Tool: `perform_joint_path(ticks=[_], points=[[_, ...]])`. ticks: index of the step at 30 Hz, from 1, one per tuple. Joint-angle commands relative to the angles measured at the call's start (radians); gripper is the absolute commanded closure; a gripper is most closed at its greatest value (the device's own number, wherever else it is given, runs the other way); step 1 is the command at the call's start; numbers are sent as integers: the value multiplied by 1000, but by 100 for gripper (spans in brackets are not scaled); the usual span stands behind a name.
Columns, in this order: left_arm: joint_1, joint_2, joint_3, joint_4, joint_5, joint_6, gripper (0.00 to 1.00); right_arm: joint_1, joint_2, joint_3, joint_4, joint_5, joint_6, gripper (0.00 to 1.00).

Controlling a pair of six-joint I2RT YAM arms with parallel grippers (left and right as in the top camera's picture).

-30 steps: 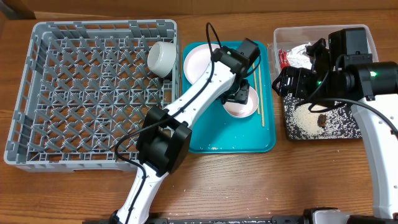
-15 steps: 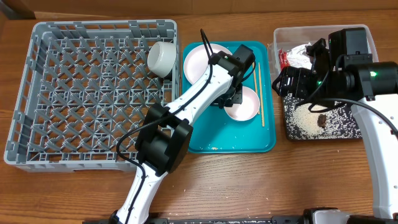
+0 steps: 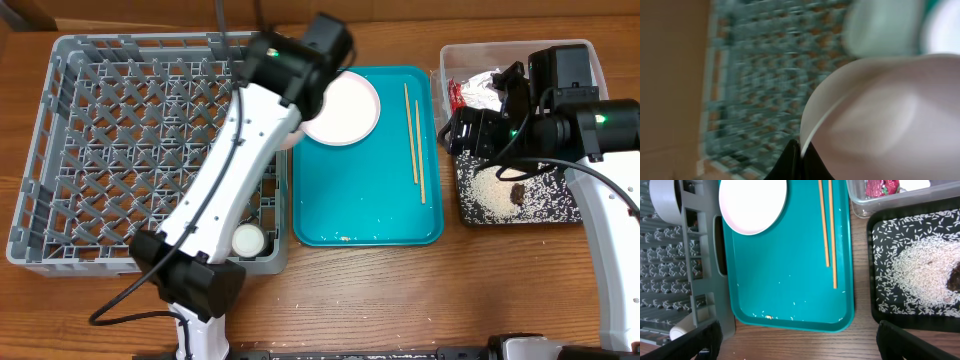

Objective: Sort waste into correct bins and load items into the dishwasher
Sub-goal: 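Grasp the pink-rimmed bowl rim and carry it into the dish rack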

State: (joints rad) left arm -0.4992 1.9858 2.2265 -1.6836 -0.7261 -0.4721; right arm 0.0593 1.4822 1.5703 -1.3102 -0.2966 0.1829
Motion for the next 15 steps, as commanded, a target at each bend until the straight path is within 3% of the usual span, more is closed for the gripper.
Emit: perform_joint_path(ticks=[1, 8, 15], points=[[44, 17, -71, -6, -251, -90, 96, -5, 1, 1, 3, 8, -2, 0], [78, 17, -330, 26, -485, -270, 96, -5, 1, 1, 3, 8, -2, 0], [14, 21, -524, 213, -521, -269, 96, -5, 1, 1, 3, 8, -2, 0]])
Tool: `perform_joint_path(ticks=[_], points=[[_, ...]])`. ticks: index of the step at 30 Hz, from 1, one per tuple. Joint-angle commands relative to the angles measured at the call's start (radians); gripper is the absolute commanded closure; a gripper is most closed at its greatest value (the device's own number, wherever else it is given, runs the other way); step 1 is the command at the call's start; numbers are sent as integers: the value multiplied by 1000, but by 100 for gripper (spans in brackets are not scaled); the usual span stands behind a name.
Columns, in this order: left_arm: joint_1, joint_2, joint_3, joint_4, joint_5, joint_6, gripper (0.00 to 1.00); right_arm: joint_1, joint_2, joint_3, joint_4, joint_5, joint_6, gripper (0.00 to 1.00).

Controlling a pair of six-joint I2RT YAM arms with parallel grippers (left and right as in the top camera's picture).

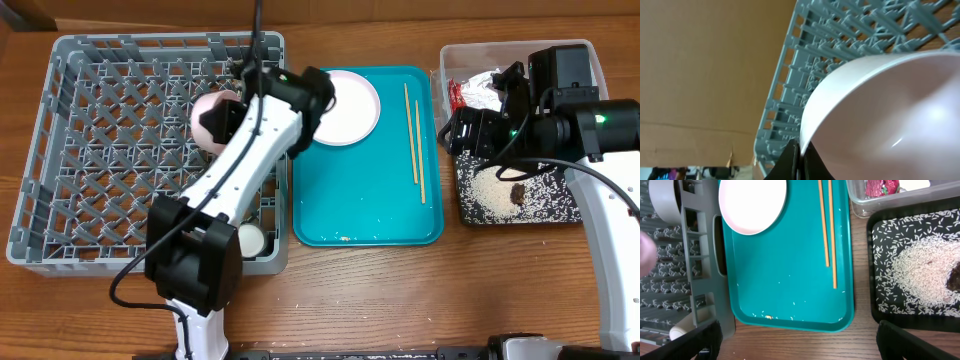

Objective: Sort waste into correct bins and load items into the dishwasher
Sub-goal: 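Grasp the pink-rimmed bowl rim and carry it into the dish rack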

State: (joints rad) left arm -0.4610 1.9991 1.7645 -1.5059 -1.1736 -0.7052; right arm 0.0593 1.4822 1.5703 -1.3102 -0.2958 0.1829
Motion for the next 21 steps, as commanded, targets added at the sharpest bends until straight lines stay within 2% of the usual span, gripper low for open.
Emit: perform_joint_path(ticks=[1, 5, 14, 19, 21], points=[[-27, 8, -82, 49, -82, -36, 96, -5, 1, 1, 3, 7, -2, 0], [-31, 8, -170, 99, -118, -37, 96, -5, 1, 1, 3, 7, -2, 0], [-49, 8, -190, 108, -137, -43, 96, -5, 1, 1, 3, 7, -2, 0], [-129, 8, -190, 109, -16, -43, 93, -5, 1, 1, 3, 7, -2, 0], [-151, 8, -190, 109, 51, -42, 86, -5, 1, 1, 3, 8, -2, 0]])
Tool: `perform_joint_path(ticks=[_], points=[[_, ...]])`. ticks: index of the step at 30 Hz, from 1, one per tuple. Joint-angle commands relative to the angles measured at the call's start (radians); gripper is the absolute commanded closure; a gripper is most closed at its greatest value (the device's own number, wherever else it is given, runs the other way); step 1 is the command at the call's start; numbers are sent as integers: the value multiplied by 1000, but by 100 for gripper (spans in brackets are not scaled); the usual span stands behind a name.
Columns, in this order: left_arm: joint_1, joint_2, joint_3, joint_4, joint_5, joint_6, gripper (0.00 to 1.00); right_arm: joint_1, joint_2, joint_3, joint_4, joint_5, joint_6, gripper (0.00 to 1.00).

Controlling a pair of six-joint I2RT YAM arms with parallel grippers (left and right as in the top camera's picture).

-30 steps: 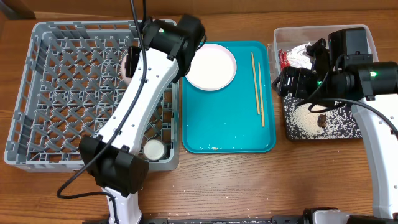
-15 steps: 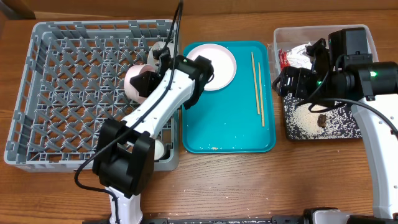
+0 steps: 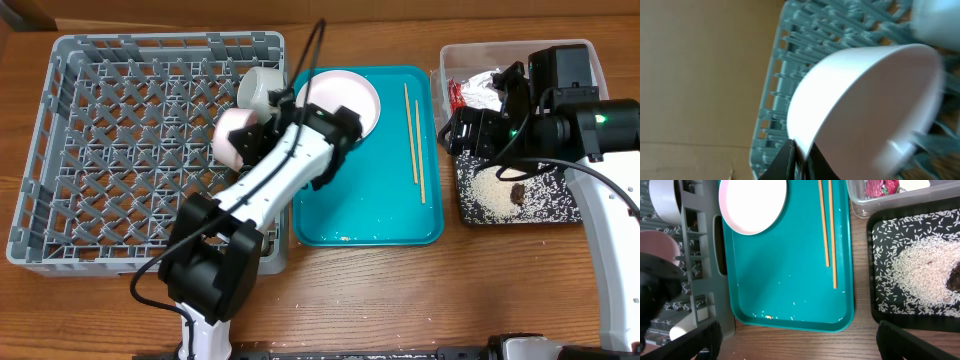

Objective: Sort waste into correct bins and load items into the dishwasher
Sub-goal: 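Grasp the pink-rimmed bowl rim and carry it into the dish rack, then move the left gripper to the white plate and grasp its rim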

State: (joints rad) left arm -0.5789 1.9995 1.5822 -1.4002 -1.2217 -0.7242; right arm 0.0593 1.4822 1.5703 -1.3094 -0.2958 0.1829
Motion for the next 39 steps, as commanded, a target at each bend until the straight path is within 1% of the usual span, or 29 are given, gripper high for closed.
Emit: perform_joint_path(ticks=[1, 2, 4, 6, 7, 8, 10, 11, 12, 13, 16, 17, 18, 19, 21, 24, 26, 31, 37, 39], points=[[-45, 8, -8, 3, 126, -23, 75, -5, 1, 1, 2, 7, -2, 0], [-50, 8, -8, 2, 151, -15, 60, -5, 1, 1, 2, 7, -2, 0], [-51, 8, -8, 2, 204, 4, 49, -5, 1, 1, 2, 8, -2, 0], [-50, 8, -4, 2, 280, 30, 43, -5, 1, 1, 2, 8, -2, 0], [-50, 8, 0, 3, 307, 33, 41, -5, 1, 1, 2, 8, -2, 0], [-50, 8, 18, 3, 369, 33, 35, -5, 1, 1, 2, 7, -2, 0], [-50, 7, 65, 2, 439, 63, 30, -5, 1, 1, 2, 7, -2, 0], [-50, 7, 89, 2, 464, 83, 30, -5, 1, 1, 2, 7, -2, 0], [-50, 7, 174, 2, 539, 145, 26, -5, 1, 1, 2, 8, -2, 0], [-49, 7, 222, 3, 576, 171, 23, -5, 1, 1, 2, 7, -2, 0], [-44, 7, 356, 16, 704, 212, 13, -5, 1, 1, 2, 7, -2, 0], [-42, 7, 398, 35, 771, 221, 13, -5, 1, 1, 2, 7, -2, 0], [-38, 7, 450, 94, 906, 232, 14, -5, 1, 1, 2, 7, -2, 0], [-36, 7, 459, 173, 1004, 231, 14, -5, 1, 1, 2, 7, -2, 0], [-36, 16, 451, 277, 1076, 230, 16, -5, 1, 1, 2, 8, -2, 0], [-43, 61, 449, 401, 1120, 224, 19, -5, 1, 1, 2, 7, -2, 0], [-51, 103, 449, 459, 1127, 224, 19, -5, 1, 1, 2, 7, -2, 0], [-55, 211, 449, 510, 1137, 240, 20, -5, 1, 1, 2, 7, -1, 0], [-48, 314, 449, 613, 1133, 451, 20, -5, 1, 1, 2, 8, -1, 0], [-43, 339, 449, 632, 1130, 505, 20, -5, 1, 1, 2, 7, -2, 0]])
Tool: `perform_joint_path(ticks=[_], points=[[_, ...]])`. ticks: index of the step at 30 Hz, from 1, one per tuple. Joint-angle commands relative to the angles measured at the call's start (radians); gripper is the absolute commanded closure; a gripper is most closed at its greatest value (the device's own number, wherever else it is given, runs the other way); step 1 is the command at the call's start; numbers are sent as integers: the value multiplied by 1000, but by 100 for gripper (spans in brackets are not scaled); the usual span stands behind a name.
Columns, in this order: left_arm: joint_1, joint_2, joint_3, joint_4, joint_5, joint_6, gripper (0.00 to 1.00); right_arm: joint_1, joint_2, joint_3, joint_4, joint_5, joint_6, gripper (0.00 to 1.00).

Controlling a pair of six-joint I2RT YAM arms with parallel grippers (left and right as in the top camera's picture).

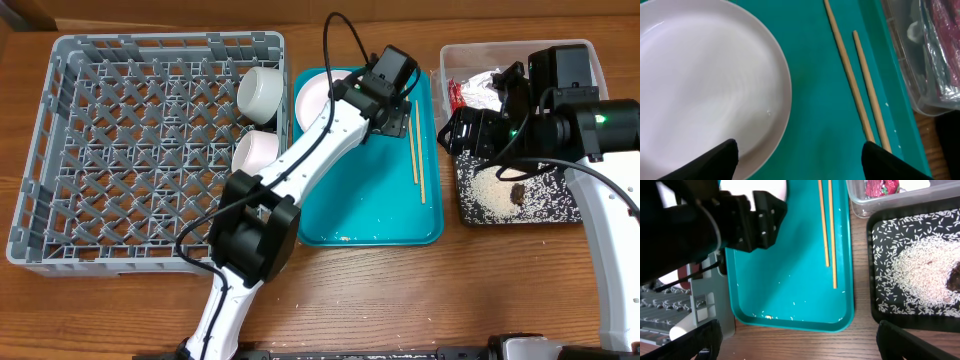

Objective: Sort waste into correct bins and load items into the dishwasher
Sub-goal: 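Move the left gripper to the white plate and grasp its rim, then lift the white plate off the tray with the left gripper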

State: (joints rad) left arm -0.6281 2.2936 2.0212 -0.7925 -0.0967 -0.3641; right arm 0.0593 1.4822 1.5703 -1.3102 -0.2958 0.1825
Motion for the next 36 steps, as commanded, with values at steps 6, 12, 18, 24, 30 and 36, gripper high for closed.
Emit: perform_joint_path(ticks=[6, 12, 18, 24, 30, 36], points=[[10, 103, 10, 27, 20, 223, 24, -5, 1, 1, 3, 7, -1, 0], [13, 121, 11, 19, 42, 224, 26, -5, 1, 1, 3, 7, -1, 0], [13, 121, 11, -81, 271, 157, 22, -5, 1, 1, 3, 8, -1, 0], [12, 121, 11, -168, 374, 72, 20, -5, 1, 1, 3, 7, -1, 0], [18, 119, 81, -222, 594, 76, 29, -5, 1, 1, 3, 7, -1, 0], [84, 119, 322, -394, 364, 75, 28, -5, 1, 1, 3, 7, -1, 0]])
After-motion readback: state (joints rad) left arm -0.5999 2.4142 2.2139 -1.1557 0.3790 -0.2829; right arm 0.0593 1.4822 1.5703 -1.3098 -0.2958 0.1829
